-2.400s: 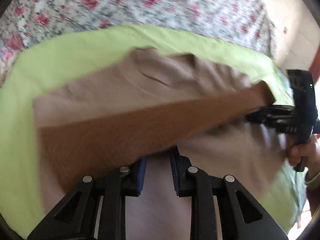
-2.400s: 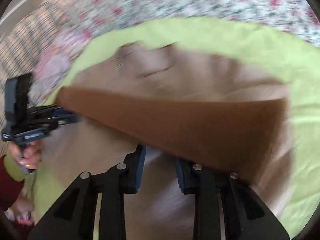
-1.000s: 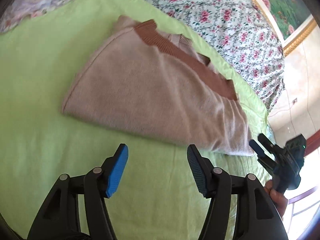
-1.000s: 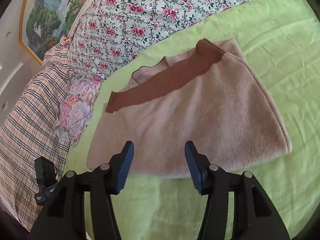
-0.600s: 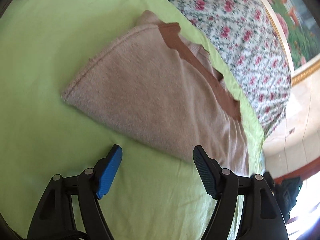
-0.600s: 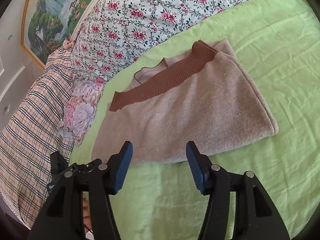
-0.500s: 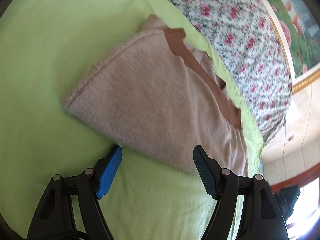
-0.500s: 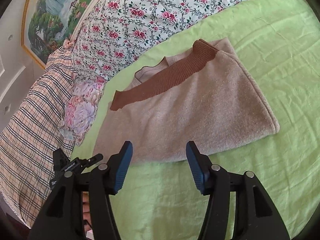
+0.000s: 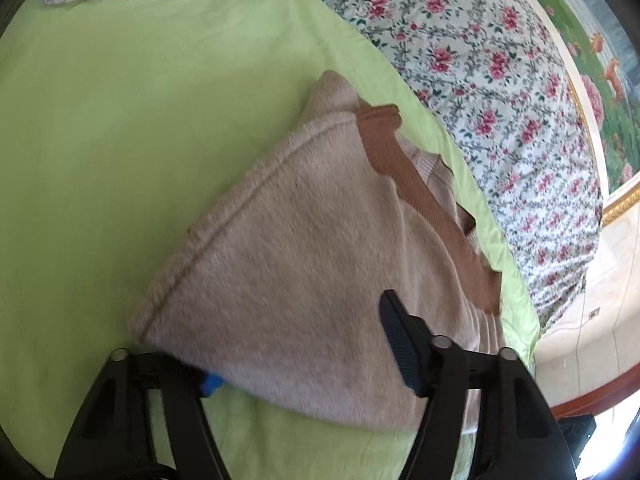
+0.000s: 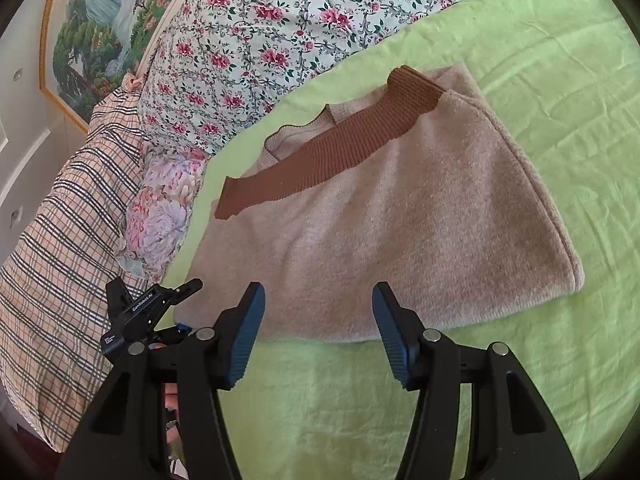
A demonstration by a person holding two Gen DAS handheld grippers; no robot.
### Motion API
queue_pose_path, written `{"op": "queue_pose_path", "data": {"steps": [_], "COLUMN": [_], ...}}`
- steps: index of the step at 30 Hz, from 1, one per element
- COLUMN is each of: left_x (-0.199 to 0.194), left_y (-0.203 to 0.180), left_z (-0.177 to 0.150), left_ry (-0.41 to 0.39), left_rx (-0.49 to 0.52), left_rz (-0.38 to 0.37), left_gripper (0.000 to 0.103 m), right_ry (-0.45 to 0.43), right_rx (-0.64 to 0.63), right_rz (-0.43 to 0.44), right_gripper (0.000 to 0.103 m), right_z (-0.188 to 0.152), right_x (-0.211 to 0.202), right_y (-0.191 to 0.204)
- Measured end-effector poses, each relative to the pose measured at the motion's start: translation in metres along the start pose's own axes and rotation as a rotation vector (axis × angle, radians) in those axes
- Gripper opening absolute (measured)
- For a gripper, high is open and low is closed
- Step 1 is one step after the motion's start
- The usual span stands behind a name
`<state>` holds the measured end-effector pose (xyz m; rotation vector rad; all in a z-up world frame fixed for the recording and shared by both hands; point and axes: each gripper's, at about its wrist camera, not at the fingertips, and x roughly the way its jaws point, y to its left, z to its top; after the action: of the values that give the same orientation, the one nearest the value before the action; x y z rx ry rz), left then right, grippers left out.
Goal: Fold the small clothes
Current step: 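Open both grippers and withdraw from the folded sweater, then grasp one side of the folded sweater with both grippers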
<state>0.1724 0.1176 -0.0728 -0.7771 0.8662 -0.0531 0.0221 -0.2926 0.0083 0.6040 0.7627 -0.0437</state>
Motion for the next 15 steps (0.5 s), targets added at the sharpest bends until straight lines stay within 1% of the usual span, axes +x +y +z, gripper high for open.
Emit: {"op": "queue_pose_path", "data": {"steps": [1,2,3,6,8,10,13,14,15], "left_x": [0.002,0.003,0.004,-0.001,-0.008,-0.014,-0.017,-0.015,-0.012], "left_y": [-0.001,-0.002,-0.003,-0.022,-0.047,-0.078,-0.12,-0.134,-0.145], "left_z": [0.003,0.004,0.007,0.009,0.006,-0.001,-0.018,-0.026,-0.033], "left_ry": [-0.005,-0.003,0.002,-0.029,-0.05,-0.06,-0.053,-0.044,-0.035], "left_rx": [0.003,0.01,0.018,0.074,0.153,0.245,0.375,0.42,0.454], "left_rz": [0.011,0.011,0.006,0.009,0.003,-0.017,-0.045,-0.051,-0.052], "left_gripper": [0.043,0.022,0.016,0.01,0.009,0.008,0.008,0.008,0.008], "right_ry": [0.001,0.002,0.004,0.021,0.048,0.083,0.117,0.131,0.153], "right_rx": [-0.001,-0.004,-0.007,-0.01,-0.002,0.03,0.054,0.06,0.063], "right_rz": [0.004,0.006,0.008,0.021,0.057,0.13,0.226,0.269,0.316], "right_gripper": [0.057,0.057,0.057,0.057,0.057,0.057,0.058,0.059,0.064], "right_z": [0.004,0.006,0.01,0.022,0.033,0.047,0.071,0.08,0.09], "right_x": [0.002,0.004,0.006,0.014,0.021,0.029,0.042,0.048,0.056], "right_y": [-0.001,-0.002,-0.003,-0.009,-0.014,-0.022,-0.024,-0.022,-0.019]}}
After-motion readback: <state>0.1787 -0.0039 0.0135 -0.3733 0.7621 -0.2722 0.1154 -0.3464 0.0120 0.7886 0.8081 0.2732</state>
